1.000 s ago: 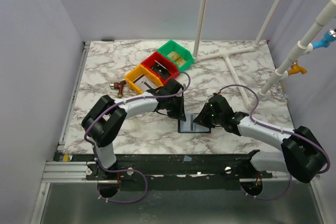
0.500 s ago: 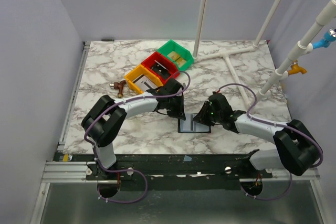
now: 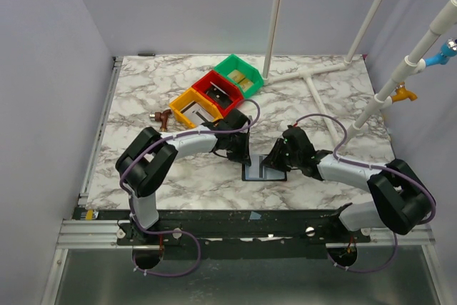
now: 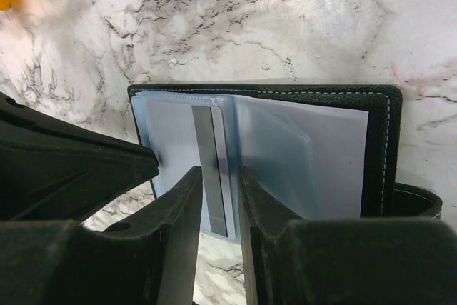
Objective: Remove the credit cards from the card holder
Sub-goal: Remove the credit card from the card holder.
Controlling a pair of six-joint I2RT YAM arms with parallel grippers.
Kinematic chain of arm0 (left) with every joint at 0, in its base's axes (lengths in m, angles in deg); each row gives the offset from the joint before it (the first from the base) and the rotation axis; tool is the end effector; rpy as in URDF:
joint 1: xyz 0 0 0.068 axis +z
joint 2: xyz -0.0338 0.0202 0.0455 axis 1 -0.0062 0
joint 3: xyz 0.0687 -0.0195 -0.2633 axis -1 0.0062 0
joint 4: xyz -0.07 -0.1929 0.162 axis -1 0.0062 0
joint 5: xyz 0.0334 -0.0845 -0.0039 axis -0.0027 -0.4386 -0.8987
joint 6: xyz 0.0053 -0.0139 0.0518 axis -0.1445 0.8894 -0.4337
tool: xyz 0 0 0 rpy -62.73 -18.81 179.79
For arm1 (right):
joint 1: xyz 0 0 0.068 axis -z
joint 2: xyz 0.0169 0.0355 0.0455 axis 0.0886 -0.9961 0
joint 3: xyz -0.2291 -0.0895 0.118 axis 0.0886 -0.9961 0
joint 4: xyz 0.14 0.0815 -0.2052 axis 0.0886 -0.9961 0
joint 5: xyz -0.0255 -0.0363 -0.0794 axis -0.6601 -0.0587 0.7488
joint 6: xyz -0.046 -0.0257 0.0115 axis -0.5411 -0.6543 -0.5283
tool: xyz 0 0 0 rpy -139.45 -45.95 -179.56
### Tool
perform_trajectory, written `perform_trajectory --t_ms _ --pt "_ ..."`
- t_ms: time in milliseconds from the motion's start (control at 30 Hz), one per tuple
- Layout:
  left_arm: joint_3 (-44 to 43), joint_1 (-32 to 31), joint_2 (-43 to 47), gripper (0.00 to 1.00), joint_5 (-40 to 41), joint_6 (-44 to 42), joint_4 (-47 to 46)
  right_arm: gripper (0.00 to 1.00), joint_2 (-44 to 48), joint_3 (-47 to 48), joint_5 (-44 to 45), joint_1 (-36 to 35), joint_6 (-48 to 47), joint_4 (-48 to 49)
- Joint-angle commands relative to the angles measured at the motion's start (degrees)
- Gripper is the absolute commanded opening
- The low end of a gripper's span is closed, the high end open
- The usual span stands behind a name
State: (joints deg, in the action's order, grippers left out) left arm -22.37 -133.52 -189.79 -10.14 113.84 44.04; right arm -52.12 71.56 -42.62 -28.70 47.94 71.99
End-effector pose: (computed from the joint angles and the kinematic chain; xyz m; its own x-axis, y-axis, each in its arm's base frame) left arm 0.2555 -0.2616 0.1629 -0.9698 0.0773 -0.2314 0.1971 0.8075 -0.5559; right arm 0.2054 0.1414 0.1475 -0.8534 0.3727 -0.3644 0.1052 0.8079 0.5798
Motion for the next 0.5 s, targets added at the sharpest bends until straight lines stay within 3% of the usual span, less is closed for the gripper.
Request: perform_trajectory --t_ms 0,467 --pt "0.21 0.11 -1.36 0.02 1.38 -0.82 -0.93 0.3 -0.95 -1.15 -0.21 0.21 -0.61 1.03" --pt "-0.4 -1.03 -3.36 0.01 0.79 0.03 -1.37 0.28 -2.71 -2.62 -2.93 0.23 0.38 4.34"
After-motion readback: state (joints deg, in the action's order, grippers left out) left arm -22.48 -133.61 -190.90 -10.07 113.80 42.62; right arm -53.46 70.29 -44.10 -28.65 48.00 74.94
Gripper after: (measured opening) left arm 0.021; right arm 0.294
